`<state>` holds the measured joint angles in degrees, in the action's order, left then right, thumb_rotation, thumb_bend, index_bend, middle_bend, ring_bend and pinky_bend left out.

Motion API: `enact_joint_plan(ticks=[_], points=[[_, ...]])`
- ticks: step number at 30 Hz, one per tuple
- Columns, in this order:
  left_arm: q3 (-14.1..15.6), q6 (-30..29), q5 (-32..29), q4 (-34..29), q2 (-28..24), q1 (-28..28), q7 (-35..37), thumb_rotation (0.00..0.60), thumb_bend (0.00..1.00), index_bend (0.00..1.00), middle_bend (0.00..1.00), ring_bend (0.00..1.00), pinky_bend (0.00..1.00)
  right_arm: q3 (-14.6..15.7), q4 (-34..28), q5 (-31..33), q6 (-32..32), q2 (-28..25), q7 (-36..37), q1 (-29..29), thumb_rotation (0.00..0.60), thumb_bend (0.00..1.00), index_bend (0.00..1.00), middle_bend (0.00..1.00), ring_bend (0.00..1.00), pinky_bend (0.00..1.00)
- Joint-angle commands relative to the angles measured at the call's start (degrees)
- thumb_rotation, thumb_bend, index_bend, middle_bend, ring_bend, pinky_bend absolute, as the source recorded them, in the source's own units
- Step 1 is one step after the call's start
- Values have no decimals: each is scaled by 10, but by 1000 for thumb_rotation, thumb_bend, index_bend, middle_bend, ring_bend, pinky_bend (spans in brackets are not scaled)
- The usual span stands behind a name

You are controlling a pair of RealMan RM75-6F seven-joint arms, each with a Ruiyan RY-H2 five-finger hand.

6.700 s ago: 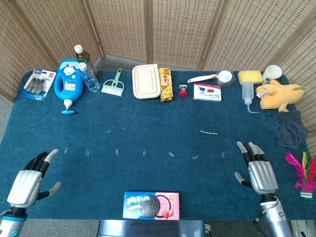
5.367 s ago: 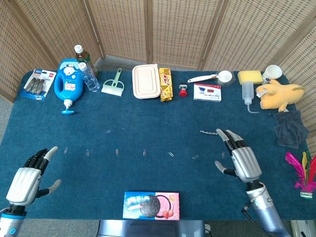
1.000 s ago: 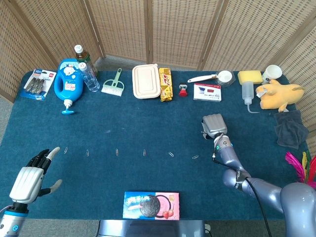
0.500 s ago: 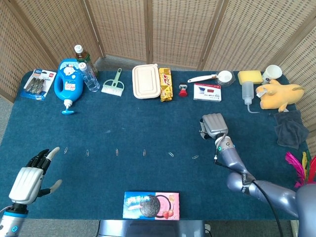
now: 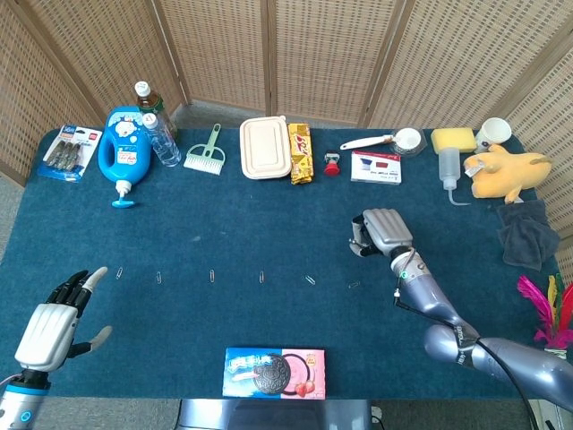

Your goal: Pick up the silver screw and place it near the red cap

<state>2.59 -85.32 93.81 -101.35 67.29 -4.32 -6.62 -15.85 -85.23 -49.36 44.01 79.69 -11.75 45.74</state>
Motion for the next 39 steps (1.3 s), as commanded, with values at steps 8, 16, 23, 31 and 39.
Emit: enact_joint_plan(ticks=[8, 16, 23, 31, 39], points=[[2, 0, 3, 2, 2, 0, 3, 600, 416, 22, 176, 103, 182, -25, -24, -48, -33, 0, 122, -12, 600, 427, 702, 928, 962, 812], [1, -4, 3, 5, -2, 2, 6, 600, 416, 22, 175, 103, 182, -39, 1, -58, -67, 33, 179, 10, 600, 428, 695, 928, 960, 808], [-8, -8, 0, 4, -11, -1, 3, 600, 416, 21, 175, 103, 182, -50, 35, -58, -84, 72, 210, 35, 600, 430, 691, 927, 959, 808], [-13, -1, 1, -3, -16, -9, -2, 600, 417, 13, 175, 98, 182, -60, 72, -35, -75, 114, 219, 58, 600, 430, 685, 928, 960, 808], [-15, 4, 3, -11, -15, -15, -9, 600, 416, 11, 175, 97, 182, -58, 84, -3, -68, 143, 197, 82, 600, 430, 674, 928, 959, 807]])
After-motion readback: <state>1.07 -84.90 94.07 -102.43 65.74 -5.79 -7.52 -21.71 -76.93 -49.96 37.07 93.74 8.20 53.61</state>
